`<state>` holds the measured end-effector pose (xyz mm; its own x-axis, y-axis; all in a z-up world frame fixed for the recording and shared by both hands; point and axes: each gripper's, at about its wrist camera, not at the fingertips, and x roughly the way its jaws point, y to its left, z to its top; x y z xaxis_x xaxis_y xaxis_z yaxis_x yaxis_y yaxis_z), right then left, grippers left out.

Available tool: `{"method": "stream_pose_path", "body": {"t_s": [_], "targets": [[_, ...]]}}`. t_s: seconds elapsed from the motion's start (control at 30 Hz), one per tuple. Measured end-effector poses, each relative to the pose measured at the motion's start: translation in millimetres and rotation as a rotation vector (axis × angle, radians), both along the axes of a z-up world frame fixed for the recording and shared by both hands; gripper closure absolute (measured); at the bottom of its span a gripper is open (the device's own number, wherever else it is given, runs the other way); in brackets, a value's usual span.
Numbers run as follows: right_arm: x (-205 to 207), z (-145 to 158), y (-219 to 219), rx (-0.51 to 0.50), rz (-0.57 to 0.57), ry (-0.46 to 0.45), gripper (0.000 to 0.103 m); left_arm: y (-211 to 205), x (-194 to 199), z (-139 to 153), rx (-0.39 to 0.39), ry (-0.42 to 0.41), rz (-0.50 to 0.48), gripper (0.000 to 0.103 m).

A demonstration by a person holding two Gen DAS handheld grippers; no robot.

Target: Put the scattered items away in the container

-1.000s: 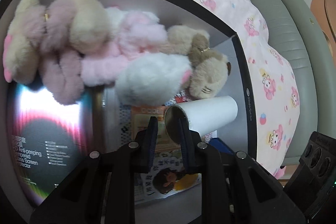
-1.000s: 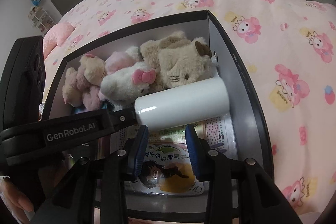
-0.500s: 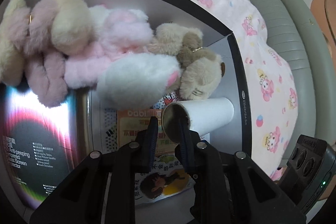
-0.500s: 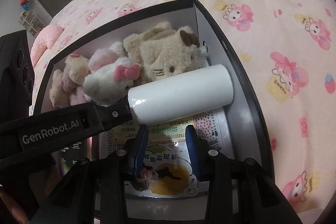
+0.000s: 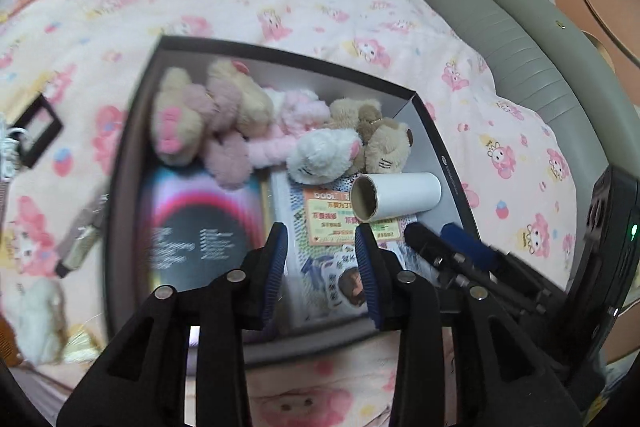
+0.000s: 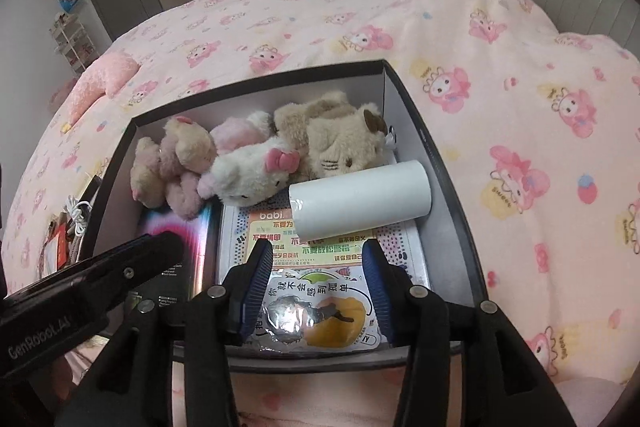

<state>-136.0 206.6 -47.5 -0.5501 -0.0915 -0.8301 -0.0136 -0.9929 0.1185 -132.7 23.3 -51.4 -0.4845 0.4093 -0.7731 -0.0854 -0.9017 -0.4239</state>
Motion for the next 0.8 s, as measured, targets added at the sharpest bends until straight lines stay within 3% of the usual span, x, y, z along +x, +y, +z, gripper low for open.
{"method": "stream_pose_path", "body": {"t_s": [0.23, 0.47, 0.63, 0.8], "targets": [[36.5, 25.7, -29.7, -0.02, 0.05, 0.069, 0.055, -15.1, 39.4, 25.6, -0.069, 0.052, -0.005, 0.065], [66.9, 25.3, -72.5, -0.002, 0.098, 0.081, 0.055, -51.2, 77.5, 30.3, -0.118, 0.047, 0.019, 0.065], [85.0, 27.7, -115.6, 0.001, 0.227, 0.094, 0.058, -94.9, 102.6, 25.4, -0.131, 0.009, 0.075, 0.066], [90.2, 17.1, -170.8, -0.029, 0.398, 0.047, 0.06, -149.2, 125.0, 13.2, -0.123, -0.039, 0.164, 0.066]]}}
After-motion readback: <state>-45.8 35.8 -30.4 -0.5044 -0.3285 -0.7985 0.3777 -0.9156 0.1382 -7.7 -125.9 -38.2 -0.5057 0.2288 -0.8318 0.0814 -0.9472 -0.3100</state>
